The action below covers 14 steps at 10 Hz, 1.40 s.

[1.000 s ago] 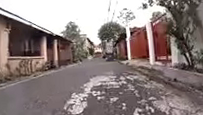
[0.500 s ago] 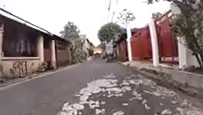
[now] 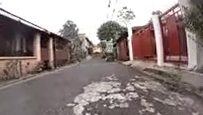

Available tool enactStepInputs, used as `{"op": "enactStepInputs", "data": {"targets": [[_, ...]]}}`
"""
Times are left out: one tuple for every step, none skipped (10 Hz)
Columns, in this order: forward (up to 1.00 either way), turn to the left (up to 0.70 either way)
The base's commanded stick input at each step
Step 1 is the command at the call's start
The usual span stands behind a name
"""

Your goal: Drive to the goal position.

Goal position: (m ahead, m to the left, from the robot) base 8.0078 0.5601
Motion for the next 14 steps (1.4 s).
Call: {"op": "enactStepInputs", "data": {"targets": [[0.70, 0.00], [0.70, 0.00], [0.70, 0.00], [0.70, 0.00], [0.70, 0.00], [0.70, 0.00], [0.70, 0.00], [0.70, 0.00], [0.70, 0.00], [0.70, 0.00], [0.70, 0.00], [0.70, 0.00], [0.70, 0.00], [0.70, 0.00]]}}
